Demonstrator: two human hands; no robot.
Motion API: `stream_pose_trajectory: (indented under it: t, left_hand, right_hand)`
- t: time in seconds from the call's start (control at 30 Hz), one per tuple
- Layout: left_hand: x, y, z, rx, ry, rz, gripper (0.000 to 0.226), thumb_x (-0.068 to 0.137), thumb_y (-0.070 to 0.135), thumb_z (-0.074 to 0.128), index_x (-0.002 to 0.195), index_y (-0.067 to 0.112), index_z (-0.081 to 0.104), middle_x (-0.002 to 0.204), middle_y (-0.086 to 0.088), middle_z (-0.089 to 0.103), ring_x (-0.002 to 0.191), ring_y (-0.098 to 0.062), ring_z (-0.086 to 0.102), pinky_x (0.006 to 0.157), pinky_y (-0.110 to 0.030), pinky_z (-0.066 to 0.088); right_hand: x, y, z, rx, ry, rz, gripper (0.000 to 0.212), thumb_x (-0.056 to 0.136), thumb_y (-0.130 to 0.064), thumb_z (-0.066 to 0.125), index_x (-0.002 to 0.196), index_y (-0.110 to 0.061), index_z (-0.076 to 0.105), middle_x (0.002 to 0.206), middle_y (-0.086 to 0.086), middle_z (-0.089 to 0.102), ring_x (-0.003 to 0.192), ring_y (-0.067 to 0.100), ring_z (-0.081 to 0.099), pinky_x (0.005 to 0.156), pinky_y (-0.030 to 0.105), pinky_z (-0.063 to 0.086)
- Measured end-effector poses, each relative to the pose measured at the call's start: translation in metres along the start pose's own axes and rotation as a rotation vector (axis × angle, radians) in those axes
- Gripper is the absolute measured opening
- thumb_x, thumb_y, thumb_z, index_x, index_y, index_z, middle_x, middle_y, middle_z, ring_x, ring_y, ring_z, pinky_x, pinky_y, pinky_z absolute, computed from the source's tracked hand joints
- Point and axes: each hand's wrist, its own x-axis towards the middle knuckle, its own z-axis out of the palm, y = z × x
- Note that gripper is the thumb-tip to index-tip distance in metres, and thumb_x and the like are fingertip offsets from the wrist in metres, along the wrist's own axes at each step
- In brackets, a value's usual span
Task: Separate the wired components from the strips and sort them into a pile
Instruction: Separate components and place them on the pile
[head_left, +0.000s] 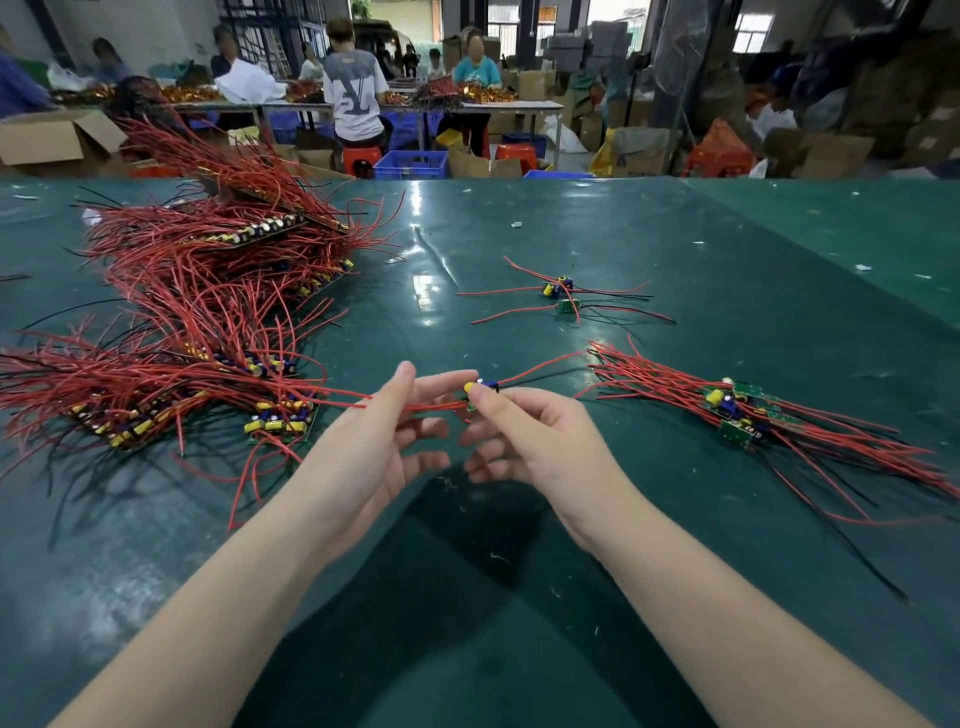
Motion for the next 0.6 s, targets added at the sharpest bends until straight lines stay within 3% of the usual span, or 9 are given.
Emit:
stream_pose_trajectory:
  t: [0.1,0.17,0.27,0.37,0.5,0.6]
  left_hand:
    - [0.0002,-0.0024,0.0001,0.04,-0.011,0.009,0.046,0.097,0.04,0.036,0.098,0.02,0.078,0.097,0.006,0.07,0.07,-0.004,0.054,0.063,-0.019,0.052]
    - [0.0007,-0.0035,0.0003,0.019,-0.024,0.029,0.043,0.09,0.04,0.043,0.097,0.015,0.078,0.099,-0.001,0.07,0.073,-0.008,0.056,0.068,-0.021,0.054]
    - [0.0024,-0.006,-0.0021,-0.012,-0.015,0.076,0.032,0.085,0.031,0.053,0.094,0.012,0.077,0.093,-0.002,0.07,0.077,-0.011,0.063,0.07,-0.019,0.054]
    - [0.0033,-0.0082,-0.0051,-0.036,0.028,0.14,0.02,0.079,0.018,0.06,0.084,0.01,0.078,0.087,-0.005,0.073,0.076,-0.01,0.067,0.07,-0.017,0.054]
    - [0.0042,-0.0093,-0.0067,-0.033,0.072,0.216,0.016,0.072,0.009,0.064,0.081,0.01,0.078,0.087,-0.009,0.074,0.084,-0.014,0.071,0.075,-0.017,0.054]
    - [0.004,-0.0084,-0.0085,-0.007,0.091,0.263,0.017,0.071,0.008,0.065,0.083,0.011,0.078,0.09,-0.01,0.074,0.089,-0.017,0.071,0.077,-0.018,0.054]
  right_hand:
    - [-0.0006,-0.0013,0.0007,0.16,-0.037,0.107,0.034,0.076,-0.038,0.07,0.089,-0.007,0.07,0.073,0.009,0.071,0.055,0.015,0.065,0.053,0.023,0.054]
    - [-0.0003,-0.0023,0.0006,0.23,-0.057,0.152,0.028,0.082,-0.031,0.068,0.09,-0.003,0.069,0.076,0.012,0.073,0.056,0.014,0.066,0.054,0.021,0.054]
    - [0.0014,-0.0052,-0.0018,0.298,0.003,0.155,0.018,0.086,-0.02,0.068,0.075,-0.006,0.071,0.073,0.014,0.072,0.053,0.014,0.065,0.051,0.02,0.053]
    - [0.0025,-0.008,-0.0057,0.218,0.062,0.136,0.021,0.084,-0.023,0.071,0.066,-0.013,0.072,0.064,0.009,0.068,0.045,0.013,0.06,0.044,0.019,0.049]
    - [0.0022,-0.0094,-0.008,0.238,0.02,0.156,0.008,0.088,-0.018,0.066,0.087,-0.012,0.071,0.062,0.005,0.067,0.047,0.012,0.061,0.045,0.018,0.049]
    - [0.0026,-0.0103,-0.0071,0.326,-0.003,0.169,0.014,0.092,-0.02,0.061,0.09,-0.012,0.073,0.07,0.01,0.069,0.055,0.016,0.067,0.052,0.021,0.054]
